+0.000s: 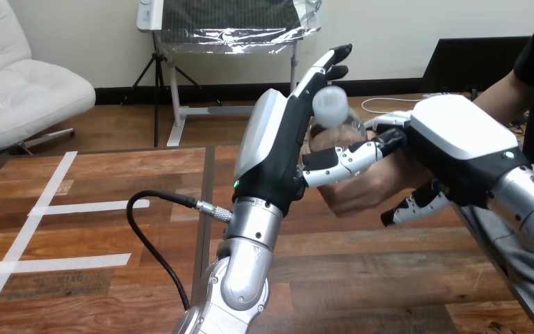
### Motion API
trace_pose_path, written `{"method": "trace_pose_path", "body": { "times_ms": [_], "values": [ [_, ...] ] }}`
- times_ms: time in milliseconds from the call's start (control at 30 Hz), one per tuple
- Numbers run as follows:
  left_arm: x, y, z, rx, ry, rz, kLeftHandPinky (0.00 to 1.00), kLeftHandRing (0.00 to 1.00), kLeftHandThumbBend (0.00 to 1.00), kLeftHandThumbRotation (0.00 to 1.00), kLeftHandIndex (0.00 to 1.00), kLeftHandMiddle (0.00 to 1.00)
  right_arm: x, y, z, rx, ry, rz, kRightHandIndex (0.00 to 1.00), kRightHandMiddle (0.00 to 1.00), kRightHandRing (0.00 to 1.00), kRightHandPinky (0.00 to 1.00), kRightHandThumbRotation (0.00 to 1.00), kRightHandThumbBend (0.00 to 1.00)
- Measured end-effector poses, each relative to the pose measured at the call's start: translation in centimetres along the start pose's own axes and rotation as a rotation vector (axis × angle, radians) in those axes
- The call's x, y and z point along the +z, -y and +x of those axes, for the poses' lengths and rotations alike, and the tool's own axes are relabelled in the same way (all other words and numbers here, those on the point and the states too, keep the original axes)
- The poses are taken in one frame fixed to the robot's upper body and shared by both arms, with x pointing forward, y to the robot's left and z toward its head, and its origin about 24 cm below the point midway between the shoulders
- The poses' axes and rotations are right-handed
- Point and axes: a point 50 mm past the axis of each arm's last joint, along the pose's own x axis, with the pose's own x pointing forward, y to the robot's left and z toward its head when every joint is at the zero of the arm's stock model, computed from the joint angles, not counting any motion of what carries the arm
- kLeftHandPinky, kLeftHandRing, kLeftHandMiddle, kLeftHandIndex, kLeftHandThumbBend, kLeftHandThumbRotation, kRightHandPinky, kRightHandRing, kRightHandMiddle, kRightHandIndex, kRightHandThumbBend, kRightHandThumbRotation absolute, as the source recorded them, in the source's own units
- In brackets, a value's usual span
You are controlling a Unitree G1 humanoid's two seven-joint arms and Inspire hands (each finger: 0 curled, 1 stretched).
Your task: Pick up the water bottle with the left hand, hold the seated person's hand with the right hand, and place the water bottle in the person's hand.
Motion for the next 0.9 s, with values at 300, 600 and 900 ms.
{"method": "trace_pose_path", "body": {
  "times_ms": [300,600,900],
  "values": [
    [0.1,-0.2,-0.5,0.008,0.012,-0.007,0.76,0.83,0.78,0.47,0.9,0.87,0.3,0.0,-0.5,0.006,0.007,0.033,0.79,0.85,0.82,0.73,0.0,0.85],
    [-0.2,-0.3,-1.3,0.019,0.003,-0.053,0.78,0.83,0.77,0.45,0.89,0.87,0.5,0.1,-1.1,-0.003,0.001,0.099,0.79,0.86,0.83,0.73,0.0,0.83],
    [-0.4,-0.6,-2.6,0.041,0.005,-0.109,0.8,0.84,0.71,0.46,0.89,0.87,0.9,0.6,-1.9,-0.046,-0.011,0.182,0.81,0.87,0.86,0.75,0.04,0.74]
  ]
}}
